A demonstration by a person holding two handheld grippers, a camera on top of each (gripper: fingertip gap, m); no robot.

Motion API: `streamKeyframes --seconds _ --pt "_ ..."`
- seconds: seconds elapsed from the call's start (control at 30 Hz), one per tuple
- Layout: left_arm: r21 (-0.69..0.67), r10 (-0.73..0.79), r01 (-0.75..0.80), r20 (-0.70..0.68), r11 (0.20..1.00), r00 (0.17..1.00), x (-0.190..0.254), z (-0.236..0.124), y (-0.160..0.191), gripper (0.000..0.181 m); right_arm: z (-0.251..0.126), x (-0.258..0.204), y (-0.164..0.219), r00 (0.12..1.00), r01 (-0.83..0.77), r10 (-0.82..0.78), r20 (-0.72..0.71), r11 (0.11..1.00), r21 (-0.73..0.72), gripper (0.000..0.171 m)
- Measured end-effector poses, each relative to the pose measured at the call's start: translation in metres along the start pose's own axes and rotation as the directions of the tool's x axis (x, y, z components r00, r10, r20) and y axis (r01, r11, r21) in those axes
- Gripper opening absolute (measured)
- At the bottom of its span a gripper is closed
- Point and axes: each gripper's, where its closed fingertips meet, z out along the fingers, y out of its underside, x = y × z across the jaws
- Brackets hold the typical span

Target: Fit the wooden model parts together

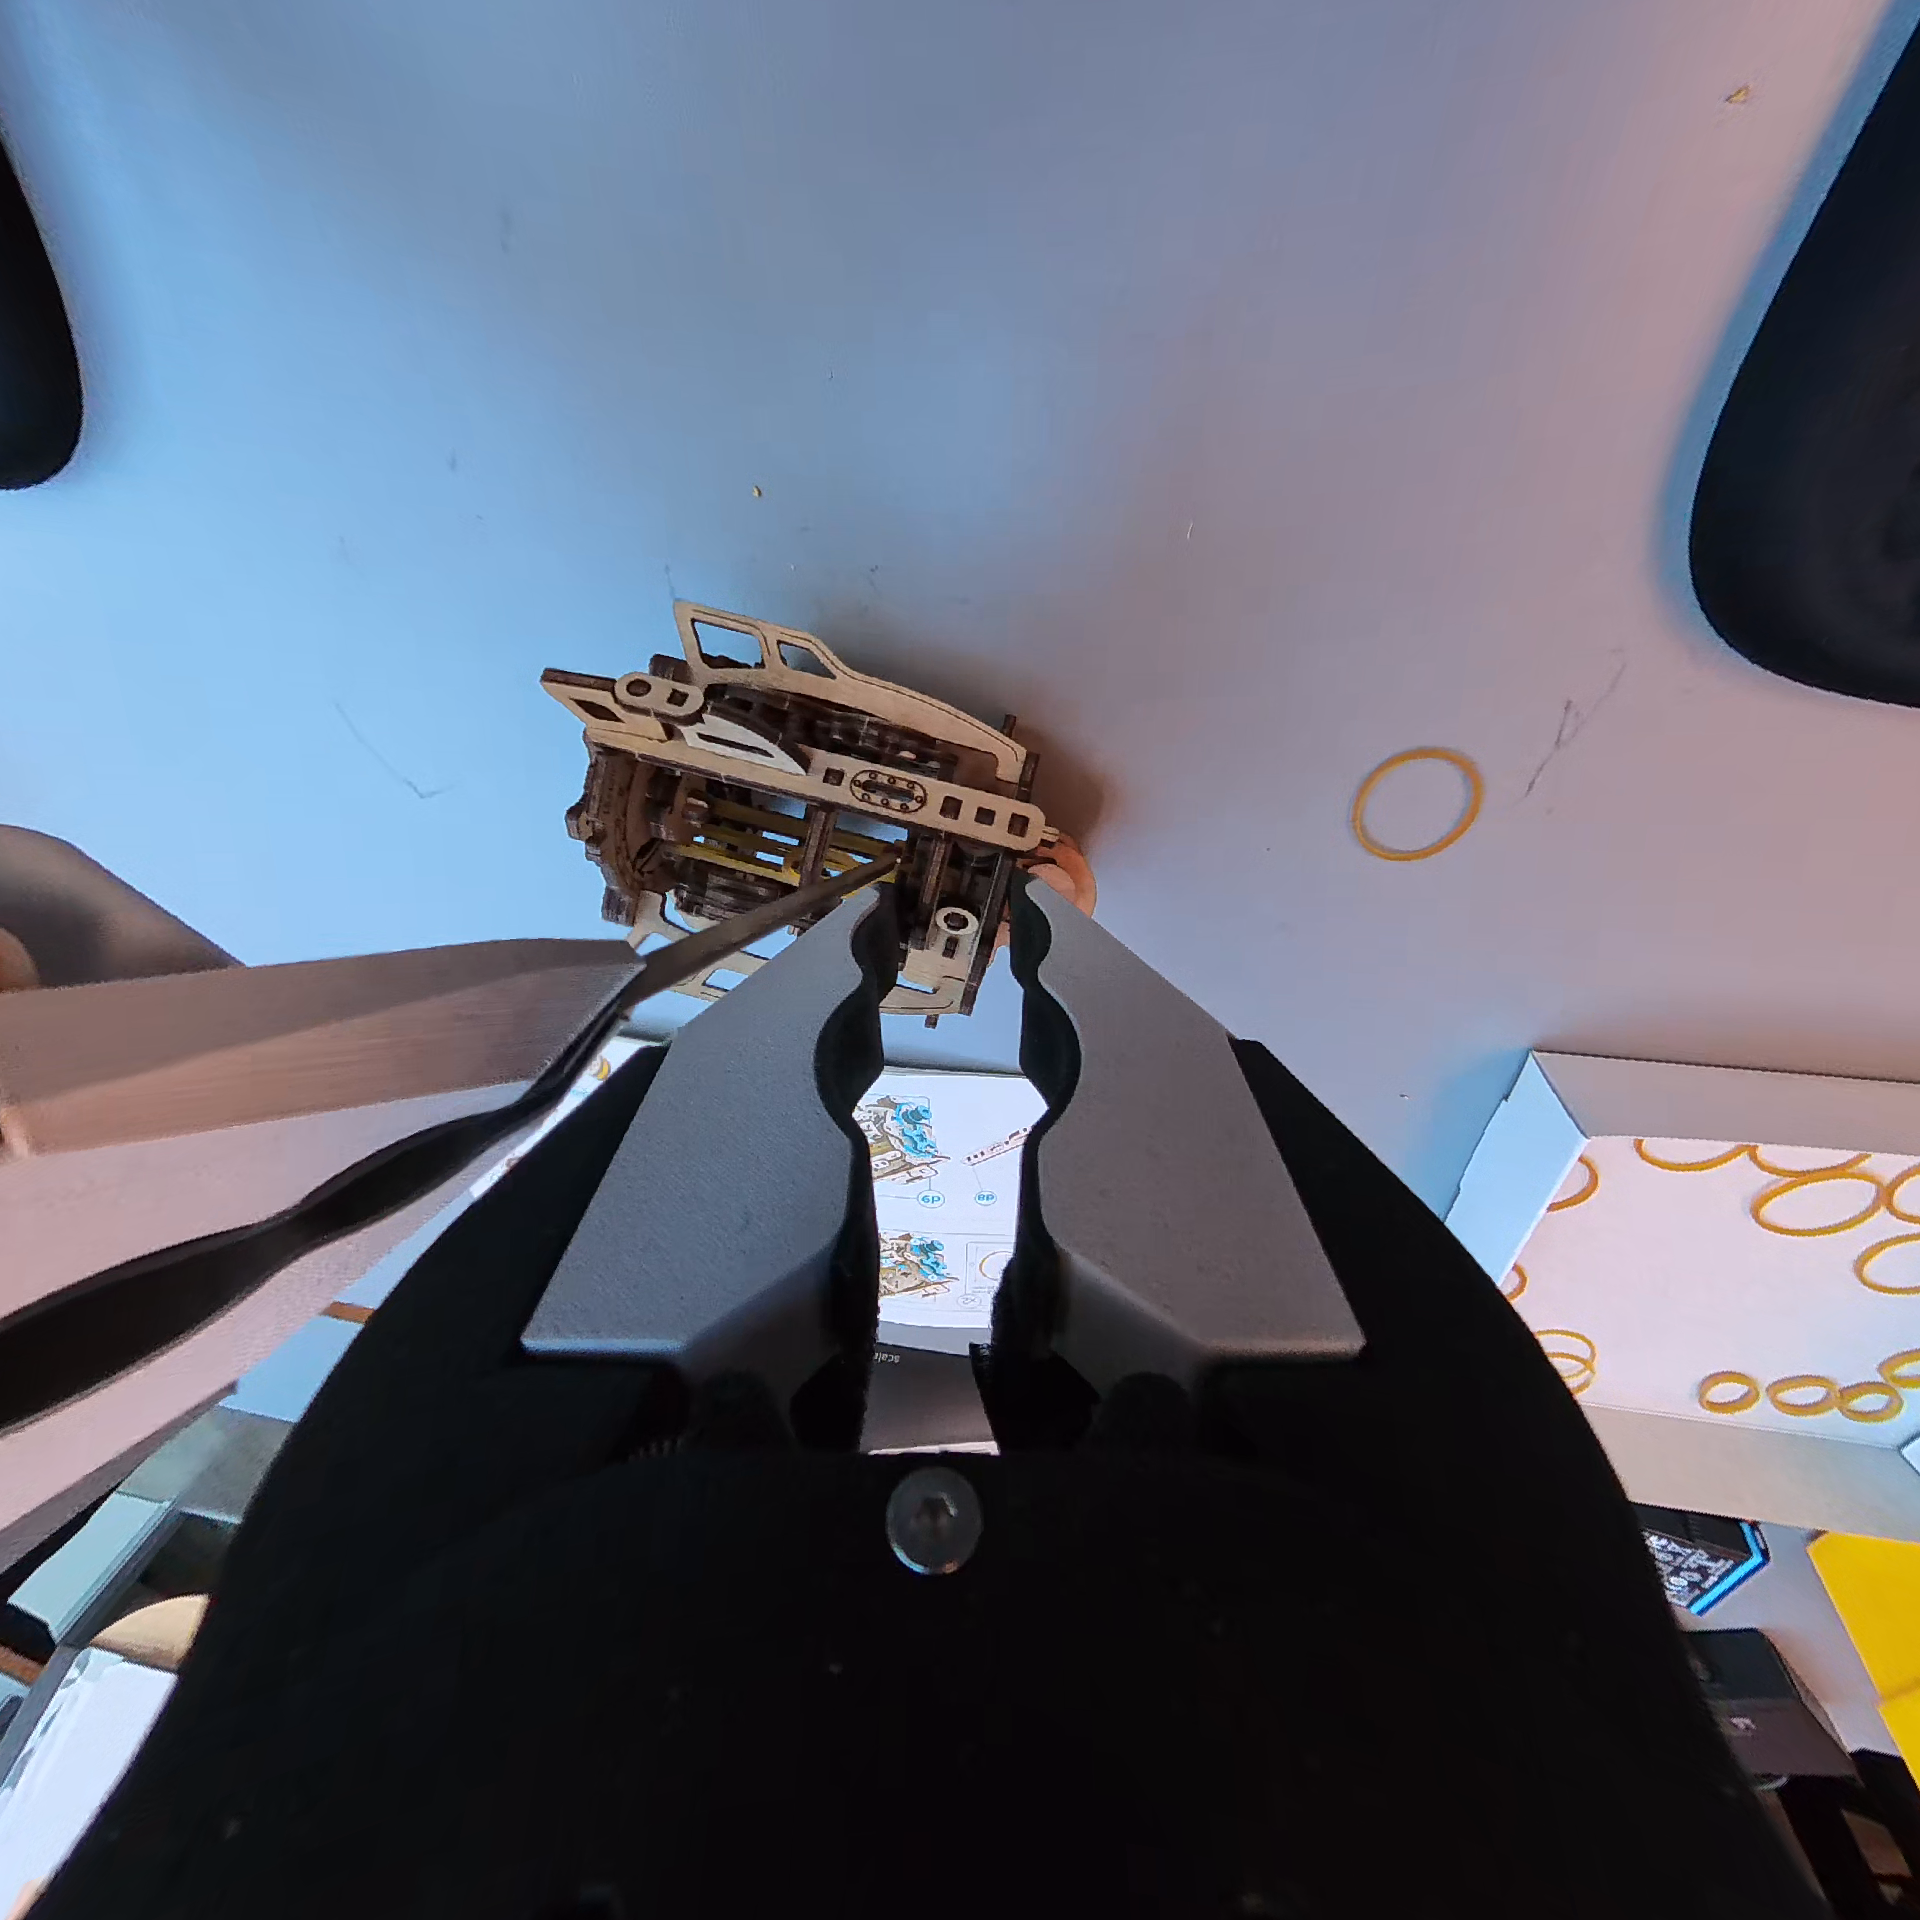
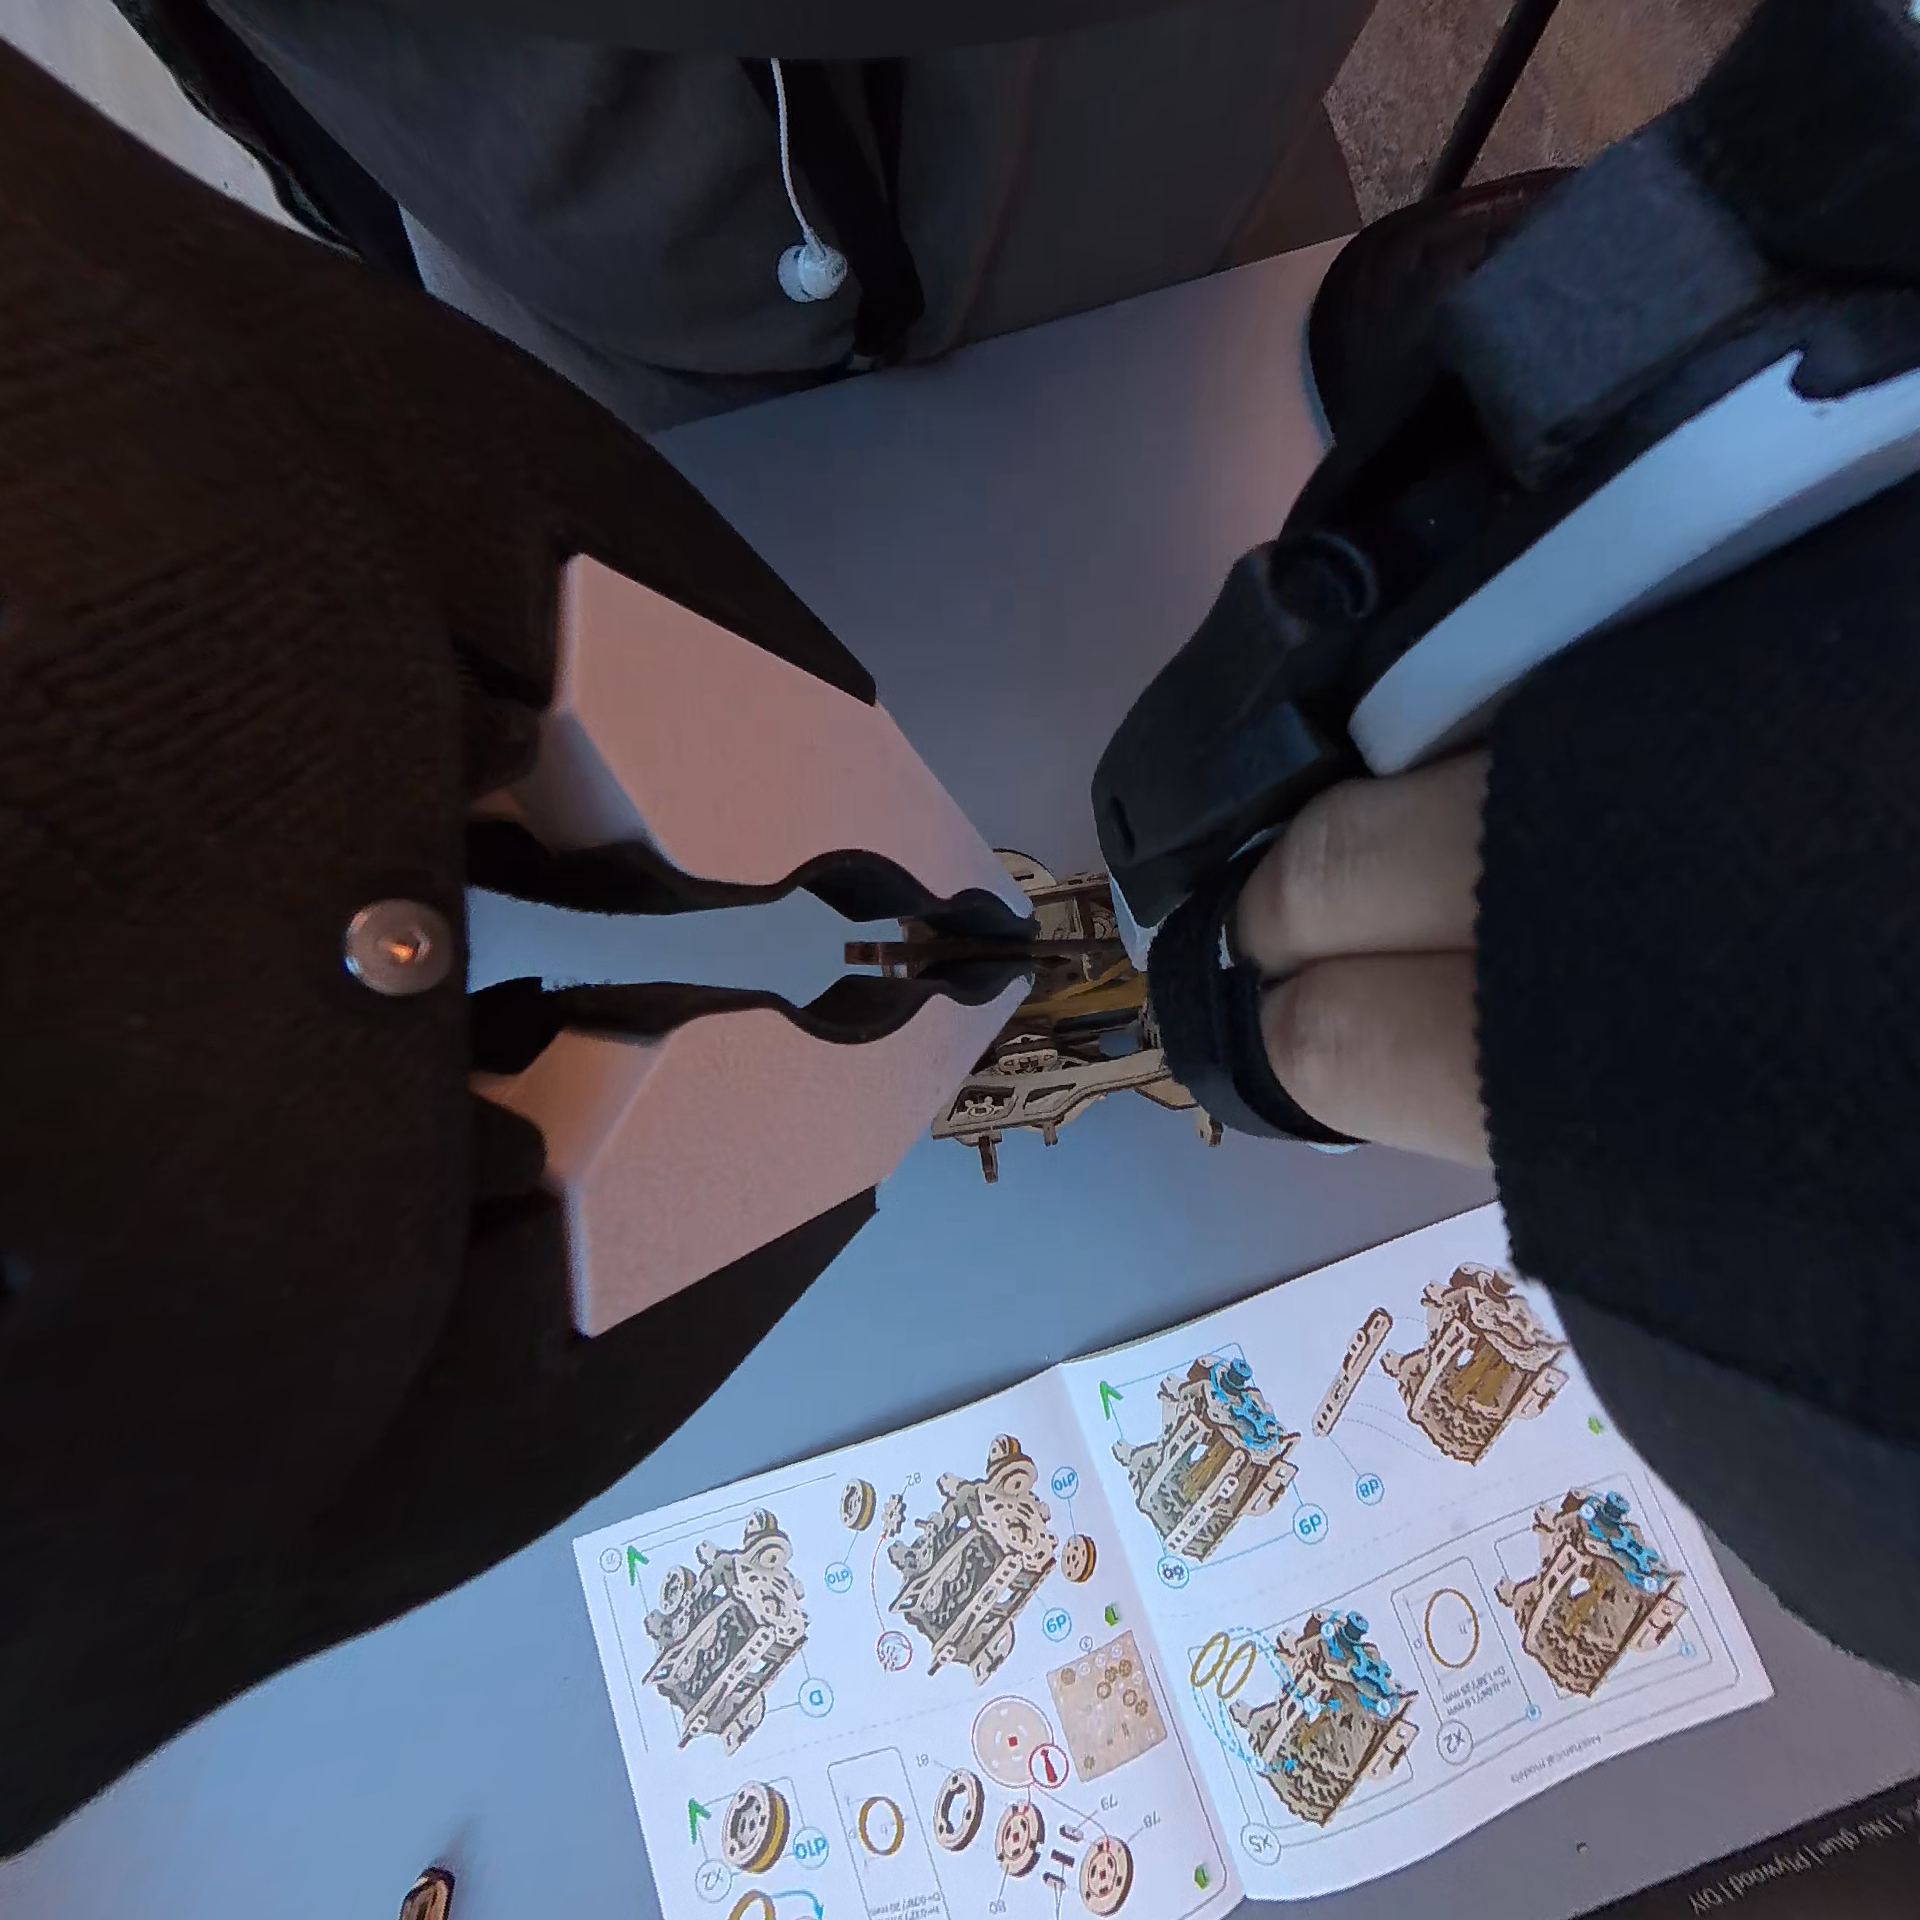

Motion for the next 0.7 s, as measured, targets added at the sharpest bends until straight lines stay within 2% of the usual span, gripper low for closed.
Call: streamKeyframes --seconds 0.03,0.4,0.7 --pt "0.001 -0.004 0.004 0.0 1.0 1.0 0.0 0.0 0.0 0.019 0.0 0.0 0.0 1.0 0.001 -0.001 -0.005 1.0 0.0 0.001" --pt "0.001 -0.017 0.017 -0.006 1.0 1.0 -0.002 0.0 0.0 0.019 0.0 -0.001 -0.001 0.997 0.021 -0.019 -0.074 0.999 0.027 0.001" --pt "0.004 -0.024 0.024 -0.004 1.0 1.0 -0.002 0.0 0.0 0.019 -0.02 -0.002 -0.003 0.999 0.021 -0.017 -0.04 0.995 0.094 0.001"
